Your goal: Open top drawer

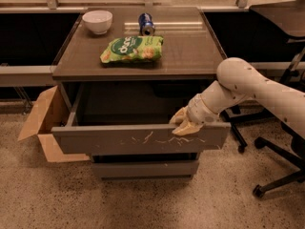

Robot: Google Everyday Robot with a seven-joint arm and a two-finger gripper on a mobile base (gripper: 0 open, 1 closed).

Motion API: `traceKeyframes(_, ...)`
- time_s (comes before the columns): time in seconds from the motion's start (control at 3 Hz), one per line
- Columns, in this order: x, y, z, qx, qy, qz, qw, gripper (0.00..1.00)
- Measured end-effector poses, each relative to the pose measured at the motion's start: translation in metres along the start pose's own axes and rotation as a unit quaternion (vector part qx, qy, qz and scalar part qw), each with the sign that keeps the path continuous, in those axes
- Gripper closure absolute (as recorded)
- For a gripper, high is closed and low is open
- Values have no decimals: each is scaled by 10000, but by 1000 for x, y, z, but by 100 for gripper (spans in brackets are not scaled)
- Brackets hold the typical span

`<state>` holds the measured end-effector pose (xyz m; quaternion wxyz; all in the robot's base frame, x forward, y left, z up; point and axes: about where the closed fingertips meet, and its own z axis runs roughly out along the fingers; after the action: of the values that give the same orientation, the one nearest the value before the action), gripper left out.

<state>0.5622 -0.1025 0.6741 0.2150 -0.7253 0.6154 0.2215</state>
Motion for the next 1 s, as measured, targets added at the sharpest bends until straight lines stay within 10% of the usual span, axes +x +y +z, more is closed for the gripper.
traceKeyframes(1.0, -19, 21, -7, -259, -249, 41, 9993, 100)
